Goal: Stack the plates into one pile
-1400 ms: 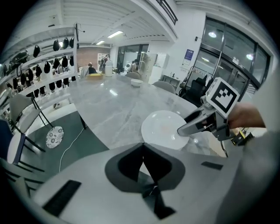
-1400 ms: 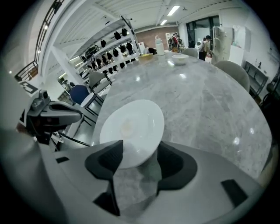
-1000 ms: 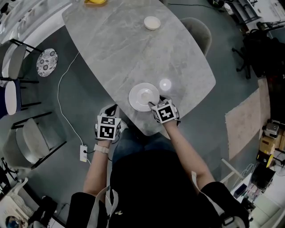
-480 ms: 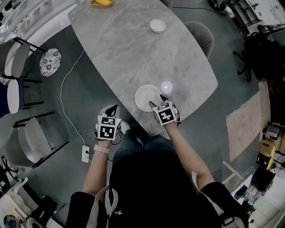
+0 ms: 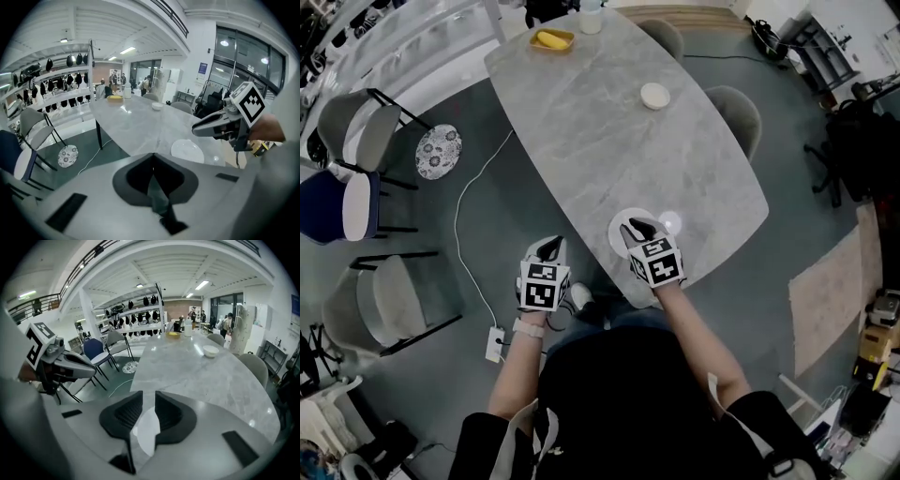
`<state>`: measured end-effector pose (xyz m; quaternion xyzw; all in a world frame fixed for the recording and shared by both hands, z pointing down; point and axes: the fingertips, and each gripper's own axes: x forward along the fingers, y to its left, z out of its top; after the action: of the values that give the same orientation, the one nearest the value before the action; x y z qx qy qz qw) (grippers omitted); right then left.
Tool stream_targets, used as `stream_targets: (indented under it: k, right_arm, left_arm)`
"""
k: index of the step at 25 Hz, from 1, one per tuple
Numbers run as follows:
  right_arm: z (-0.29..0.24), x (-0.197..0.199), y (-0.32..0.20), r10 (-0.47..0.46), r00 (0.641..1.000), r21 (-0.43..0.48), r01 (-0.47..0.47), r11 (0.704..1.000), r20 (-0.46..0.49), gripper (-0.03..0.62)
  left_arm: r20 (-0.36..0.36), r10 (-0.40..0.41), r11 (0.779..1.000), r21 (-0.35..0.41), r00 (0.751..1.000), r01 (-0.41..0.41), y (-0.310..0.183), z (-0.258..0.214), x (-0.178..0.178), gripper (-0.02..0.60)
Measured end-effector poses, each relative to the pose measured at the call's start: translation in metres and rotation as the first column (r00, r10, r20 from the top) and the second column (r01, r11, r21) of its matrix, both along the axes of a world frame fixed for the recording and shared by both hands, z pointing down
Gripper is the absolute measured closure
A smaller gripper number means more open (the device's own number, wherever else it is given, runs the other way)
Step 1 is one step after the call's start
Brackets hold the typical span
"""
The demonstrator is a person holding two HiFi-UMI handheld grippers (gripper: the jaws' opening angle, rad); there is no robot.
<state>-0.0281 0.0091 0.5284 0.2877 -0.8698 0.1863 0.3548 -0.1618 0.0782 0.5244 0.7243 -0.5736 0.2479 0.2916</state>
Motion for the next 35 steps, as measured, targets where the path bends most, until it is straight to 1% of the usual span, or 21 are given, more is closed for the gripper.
stream_targets:
  k: [2,5,9,12,17,21,25,29,35]
  right_arm:
    - [-0.017,-0.014,0.004,-0.021,0.999,0.015,0.020,1.000,0.040,0.528]
    - [-0.045,-0.034,0.005,-0.047,0.992,0.032,0.043,0.999,0.115,0.547]
    - [-0.082,-0.066,0.011,-0.102,0.977,0.070,0.090,0.994,0.186,0.557]
    - [-0.111,-0.088,0.021,-0.149,0.962,0.116,0.125,0.985,0.229,0.560]
    - [-0.152,-0.118,0.039,-0.213,0.933,0.184,0.163,0.969,0.291,0.560]
    - [-0.182,-0.125,0.054,-0.250,0.912,0.237,0.178,0.955,0.324,0.560]
    - [-0.203,-0.128,0.063,-0.274,0.896,0.284,0.178,0.942,0.349,0.560]
    - [-0.219,-0.125,0.072,-0.286,0.883,0.323,0.166,0.932,0.372,0.560]
    - [-0.235,-0.114,0.078,-0.293,0.868,0.362,0.144,0.921,0.401,0.560]
  left_arm:
    - [-0.002,-0.012,1.000,0.027,1.000,0.012,0.002,-0.013,-0.006,0.574]
    - [-0.010,-0.032,0.997,0.071,0.999,0.032,-0.001,-0.035,-0.014,0.572]
    - [-0.014,-0.056,0.989,0.137,0.998,0.057,-0.002,-0.068,-0.033,0.574]
    - [-0.015,-0.069,0.979,0.194,0.998,0.070,0.001,-0.093,-0.048,0.572]
    - [-0.003,-0.071,0.962,0.266,0.998,0.069,0.009,-0.128,-0.072,0.573]
    - [-0.002,-0.077,0.946,0.317,0.997,0.074,0.018,-0.155,-0.081,0.574]
    - [-0.020,-0.072,0.927,0.367,0.997,0.075,0.025,-0.175,-0.085,0.574]
    - [-0.018,-0.058,0.914,0.402,0.998,0.060,0.033,-0.187,-0.084,0.573]
    - [-0.021,-0.060,0.888,0.455,0.998,0.063,0.041,-0.202,-0.080,0.573]
